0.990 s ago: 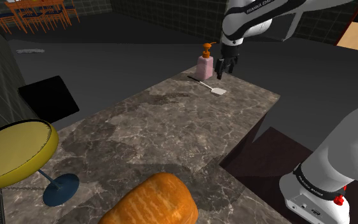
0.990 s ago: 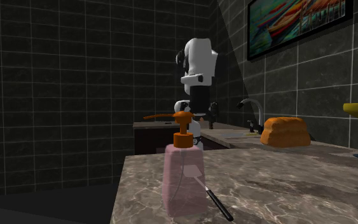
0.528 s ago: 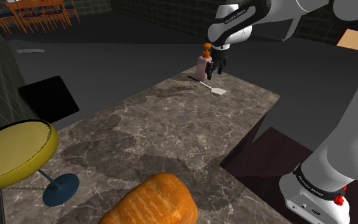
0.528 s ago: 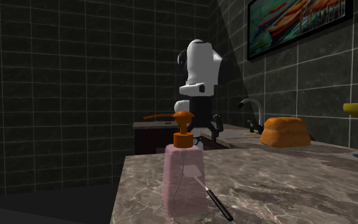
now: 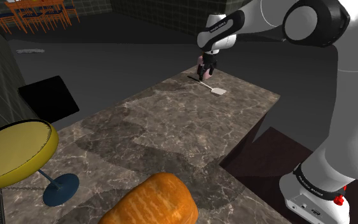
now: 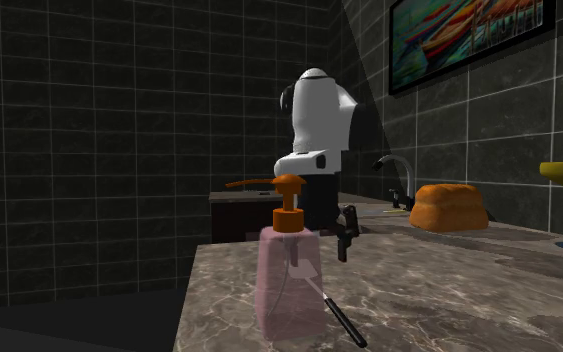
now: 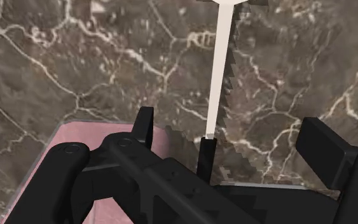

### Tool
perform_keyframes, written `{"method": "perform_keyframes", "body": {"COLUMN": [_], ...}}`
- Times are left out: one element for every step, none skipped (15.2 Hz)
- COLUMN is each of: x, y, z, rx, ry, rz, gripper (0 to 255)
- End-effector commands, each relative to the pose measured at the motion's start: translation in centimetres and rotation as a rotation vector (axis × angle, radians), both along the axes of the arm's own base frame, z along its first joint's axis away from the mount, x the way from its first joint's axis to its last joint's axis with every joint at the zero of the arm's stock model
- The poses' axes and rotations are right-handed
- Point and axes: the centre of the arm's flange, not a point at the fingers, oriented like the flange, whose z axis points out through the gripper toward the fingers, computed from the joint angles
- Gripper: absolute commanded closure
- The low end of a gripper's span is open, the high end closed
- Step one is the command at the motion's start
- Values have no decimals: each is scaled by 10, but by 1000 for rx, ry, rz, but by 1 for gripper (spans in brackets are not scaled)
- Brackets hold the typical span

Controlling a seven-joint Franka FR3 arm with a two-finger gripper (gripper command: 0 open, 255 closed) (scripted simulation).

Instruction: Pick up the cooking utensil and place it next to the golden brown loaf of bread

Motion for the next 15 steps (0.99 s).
{"method": "perform_keyframes", "body": {"x": [3,3,4,4,4,5,5,5,5,5,5,5,5,5,5], "y": [0,0,0,0,0,0,0,0,0,0,0,0,0,0,0], "z": [-10,-16,-21,-26,-31,-40,-40,-40,-40,-40,-40,-40,-40,-40,-40], "rx": [0,0,0,0,0,0,0,0,0,0,0,0,0,0,0], "ry": [-2,-2,-2,-2,-2,-2,-2,-2,-2,-2,-2,-2,-2,-2,-2], "rz": [1,1,1,1,1,1,1,1,1,1,1,1,1,1,1], "gripper": [0,0,0,0,0,0,0,0,0,0,0,0,0,0,255]}}
